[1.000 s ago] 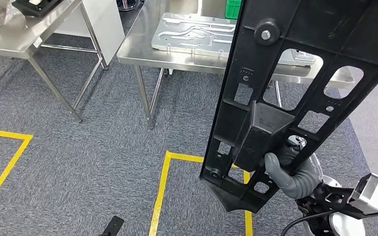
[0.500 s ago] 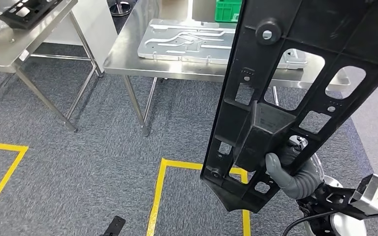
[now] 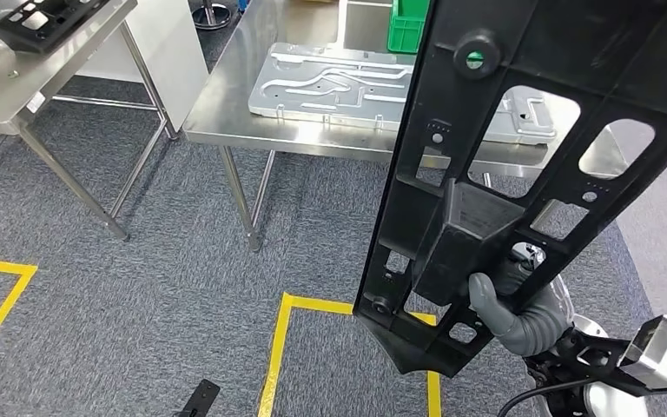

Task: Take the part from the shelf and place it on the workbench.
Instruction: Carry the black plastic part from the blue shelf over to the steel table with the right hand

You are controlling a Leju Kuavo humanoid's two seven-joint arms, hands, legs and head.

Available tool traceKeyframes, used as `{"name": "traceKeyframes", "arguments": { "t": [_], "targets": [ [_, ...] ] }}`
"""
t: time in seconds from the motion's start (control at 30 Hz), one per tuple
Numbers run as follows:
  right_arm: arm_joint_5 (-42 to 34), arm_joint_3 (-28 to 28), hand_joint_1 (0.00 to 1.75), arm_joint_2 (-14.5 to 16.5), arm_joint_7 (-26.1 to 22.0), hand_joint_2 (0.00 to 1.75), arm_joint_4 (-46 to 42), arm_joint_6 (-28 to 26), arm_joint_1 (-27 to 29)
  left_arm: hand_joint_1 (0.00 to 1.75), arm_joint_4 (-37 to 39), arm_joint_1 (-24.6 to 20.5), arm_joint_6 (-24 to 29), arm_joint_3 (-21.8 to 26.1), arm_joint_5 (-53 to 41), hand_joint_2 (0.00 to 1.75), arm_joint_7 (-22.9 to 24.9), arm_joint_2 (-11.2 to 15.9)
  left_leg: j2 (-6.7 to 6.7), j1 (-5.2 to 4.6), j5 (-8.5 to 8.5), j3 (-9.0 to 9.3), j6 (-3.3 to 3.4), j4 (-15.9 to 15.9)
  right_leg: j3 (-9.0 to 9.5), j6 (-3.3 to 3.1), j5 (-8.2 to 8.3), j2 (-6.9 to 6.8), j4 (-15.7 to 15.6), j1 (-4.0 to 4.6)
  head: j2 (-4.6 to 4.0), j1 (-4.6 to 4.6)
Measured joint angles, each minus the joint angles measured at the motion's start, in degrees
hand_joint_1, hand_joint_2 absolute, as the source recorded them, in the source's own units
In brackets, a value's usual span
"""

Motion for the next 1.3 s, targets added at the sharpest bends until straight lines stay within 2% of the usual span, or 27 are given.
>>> {"name": "traceKeyframes", "arguments": {
  "t": [0.03,0.1,0.13,0.17,0.2,0.23,0.3,0.33,0.37,0.43,0.47,0.5,0.53,0.6,0.63,0.7,0.73,0.83,0.9,0.97,1.0,1.03,1.07,1.13,1.17,1.2,1.3],
  "targets": [
    [0.09,0.00,1.75,0.00,0.01,1.75,-0.05,-0.01,0.10,0.00,0.00,0.05,-0.02,0.00,0.01,1.75,0.01,-0.01,-0.03,0.09,-0.42,0.58,-0.15,0.00,0.12,0.15,1.79,-0.04,-1.99,-0.19,0.00,0.00],
    [0.20,-0.01,1.75,0.00,0.01,1.75,-0.26,-0.01,0.14,0.00,0.00,0.02,-0.04,0.00,0.02,1.75,0.02,-0.02,-0.07,0.24,-1.31,1.83,-0.62,0.01,2.41,0.23,7.32,-0.22,-9.64,-0.42,0.00,0.01],
    [0.24,-0.01,1.75,0.00,0.02,1.75,-0.35,0.00,0.13,0.00,-0.01,-0.04,-0.04,0.00,0.04,1.75,0.02,-0.02,-0.11,0.26,-1.74,2.29,-0.97,0.02,3.48,0.04,8.55,-0.40,-12.79,-0.35,0.00,0.01],
    [0.27,-0.02,1.75,0.00,0.04,1.75,-0.42,0.00,0.14,0.00,-0.01,-0.10,-0.04,0.00,0.07,1.75,0.03,-0.02,-0.12,0.25,-2.14,2.55,-1.40,-0.09,4.15,-0.30,8.96,-0.53,-14.68,-0.20,0.00,0.01],
    [0.30,-0.02,1.75,0.01,0.08,1.75,-0.45,0.00,0.16,0.00,-0.01,-0.12,-0.04,0.00,0.09,1.75,0.04,-0.01,-0.14,0.21,-2.32,2.85,-1.84,-0.03,4.38,-0.75,8.71,-0.57,-15.45,-0.03,0.00,0.00],
    [0.31,-0.02,1.75,-0.01,0.13,1.75,-0.47,0.01,0.18,0.00,-0.01,-0.12,-0.04,0.00,0.11,1.75,0.05,-0.01,-0.14,0.18,-2.37,3.08,-2.36,0.12,4.60,-1.35,8.29,-0.52,-15.50,0.09,0.00,-0.01],
    [0.32,-0.03,1.75,0.03,0.22,1.75,-0.55,0.01,0.20,0.00,-0.01,-0.07,-0.04,0.00,0.13,1.75,0.07,-0.01,-0.08,0.25,-2.60,3.53,-3.14,1.13,5.55,-2.36,9.03,-0.31,-15.85,0.04,0.00,-0.02],
    [0.32,-0.03,1.75,0.06,0.24,1.75,-0.59,0.02,0.10,0.00,-0.01,-0.11,-0.04,0.00,0.14,1.75,0.07,-0.01,-0.05,0.31,-3.43,2.96,-3.40,2.75,6.14,-2.81,9.02,-0.27,-15.92,0.03,0.00,-0.03],
    [0.32,-0.02,1.75,0.12,0.25,1.75,-0.63,0.02,0.01,0.00,-0.01,-0.19,-0.04,0.00,0.14,1.75,0.07,-0.01,-0.03,0.39,-4.78,1.74,-3.52,5.24,6.59,-3.13,8.86,-0.30,-15.97,0.09,0.00,-0.05],
    [0.32,-0.02,1.75,0.20,0.28,1.75,-0.65,0.02,-0.10,0.00,0.00,-0.26,-0.04,0.00,0.15,1.75,0.07,-0.01,-0.01,0.41,-8.23,-2.62,-3.62,12.51,7.12,-3.62,8.28,-0.28,-15.99,0.35,0.00,-0.07],
    [0.33,-0.02,1.75,0.23,0.31,1.75,-0.65,0.02,-0.05,0.00,0.00,-0.19,-0.04,0.00,0.15,1.75,0.08,-0.01,-0.01,0.38,-9.19,-4.67,-3.55,15.28,7.33,-3.76,8.00,-0.23,-15.98,0.53,0.00,-0.07],
    [0.33,-0.02,1.75,0.25,0.33,1.75,-0.64,0.01,-0.01,0.00,0.00,-0.07,-0.04,0.00,0.14,1.75,0.09,-0.01,-0.01,0.31,-9.04,-6.01,-3.40,16.39,7.62,-3.85,7.69,-0.14,-15.98,0.74,0.00,-0.07],
    [0.33,-0.02,1.75,0.27,0.34,1.75,-0.63,0.01,0.02,0.00,0.00,0.03,-0.04,0.00,0.14,1.75,0.12,-0.01,-0.01,0.20,-7.57,-6.30,-3.09,15.31,8.03,-3.92,7.36,-0.06,-15.98,0.99,0.00,-0.07],
    [0.33,-0.02,1.75,0.29,0.34,1.75,-0.65,-0.01,0.00,0.00,-0.01,0.12,-0.04,0.00,0.13,1.75,0.14,0.01,0.03,-0.29,-2.41,-4.42,-1.96,8.41,9.02,-3.98,6.63,0.02,-16.01,1.37,0.00,-0.06],
    [0.34,-0.02,1.75,0.30,0.34,1.75,-0.66,0.01,0.00,0.00,-0.01,0.11,-0.03,0.00,0.13,1.75,0.16,0.07,0.09,-0.63,-0.87,-3.33,-1.33,5.06,9.47,-3.92,6.31,0.02,-16.04,1.50,0.00,0.01],
    [0.37,-0.01,1.75,0.33,0.38,1.75,-0.66,0.03,-0.01,0.00,-0.01,0.10,0.02,0.00,0.13,1.75,0.21,0.21,0.06,-1.27,-0.02,-2.02,-0.40,1.19,9.94,-3.44,5.87,0.02,-16.12,1.40,0.00,0.15],
    [0.39,0.00,1.75,0.34,0.42,1.75,-0.64,0.05,0.00,0.00,0.00,0.14,0.05,0.00,0.18,1.75,0.25,0.26,0.01,-1.41,-0.32,-1.83,-0.19,0.80,10.09,-3.06,5.97,0.03,-15.96,1.37,0.00,0.22],
    [0.35,-0.02,1.75,0.37,0.34,1.75,-0.58,0.24,-0.32,0.00,0.00,0.27,0.09,0.05,0.43,1.75,0.34,0.27,0.02,-0.93,0.88,0.07,0.26,-0.86,9.86,-2.01,5.60,0.03,-13.85,1.29,0.00,0.23],
    [0.26,-0.02,1.75,0.38,0.23,1.75,-0.42,0.43,-0.85,0.00,0.00,0.06,0.12,0.09,0.57,1.75,0.33,0.32,0.04,-0.60,0.77,1.01,0.32,-1.34,6.88,-1.19,3.34,0.03,-8.63,0.91,0.00,0.25],
    [0.18,-0.02,1.75,0.39,0.17,1.75,-0.10,0.60,-1.20,0.00,0.00,0.02,0.14,0.09,0.79,1.75,0.32,0.32,-0.03,-0.37,0.27,1.38,0.22,-1.36,2.18,-0.37,0.63,0.01,-2.38,0.33,0.00,0.24],
    [0.15,-0.02,1.75,0.39,0.16,1.75,0.14,0.68,-1.27,0.00,0.00,0.13,0.16,0.10,0.91,1.75,0.32,0.31,-0.07,-0.21,-0.08,1.68,0.06,-1.35,0.54,-0.04,0.26,-0.02,-0.99,0.02,0.00,0.24],
    [0.12,-0.02,1.75,0.39,0.16,1.75,0.38,0.77,-1.37,0.00,0.00,0.25,0.18,0.12,1.03,1.75,0.32,0.31,-0.13,-0.02,-0.49,2.13,-0.17,-1.33,-0.11,0.26,1.12,-0.07,-1.58,-0.29,0.00,0.24],
    [0.10,-0.02,1.75,0.39,0.16,1.75,0.61,0.85,-1.52,0.00,0.00,0.34,0.20,0.14,1.11,1.75,0.32,0.30,-0.19,0.22,-0.97,2.74,-0.47,-1.30,0.24,0.55,3.20,-0.15,-4.07,-0.60,0.00,0.24],
    [0.02,-0.02,1.75,0.38,0.11,1.75,1.08,1.01,-1.92,0.00,0.00,0.37,0.24,0.18,1.13,1.75,0.31,0.31,-0.26,0.55,-2.13,3.84,-1.27,-1.08,2.30,0.90,8.69,-0.37,-11.48,-1.07,0.00,0.25],
    [-0.05,-0.01,1.75,0.38,0.07,1.75,1.34,1.09,-2.16,0.00,0.00,0.32,0.27,0.19,1.10,1.75,0.31,0.33,-0.26,0.59,-2.65,4.10,-1.75,-1.05,3.02,0.70,10.18,-0.46,-14.07,-1.07,0.00,0.25],
    [-0.14,0.01,1.75,0.40,0.02,1.75,1.58,1.15,-2.34,0.00,0.00,0.28,0.31,0.20,1.07,1.75,0.32,0.34,-0.24,0.55,-3.07,4.22,-2.24,-1.09,3.28,0.30,11.02,-0.48,-15.42,-0.97,0.00,0.25],
    [-0.31,0.03,1.75,0.42,-0.09,1.75,2.06,1.30,-2.90,0.00,0.00,0.18,0.40,0.20,1.01,1.75,0.39,0.34,-0.14,0.60,-3.37,4.62,-3.47,-0.45,3.70,-1.42,10.81,-0.26,-15.72,-0.76,0.00,0.23]
  ]
}}
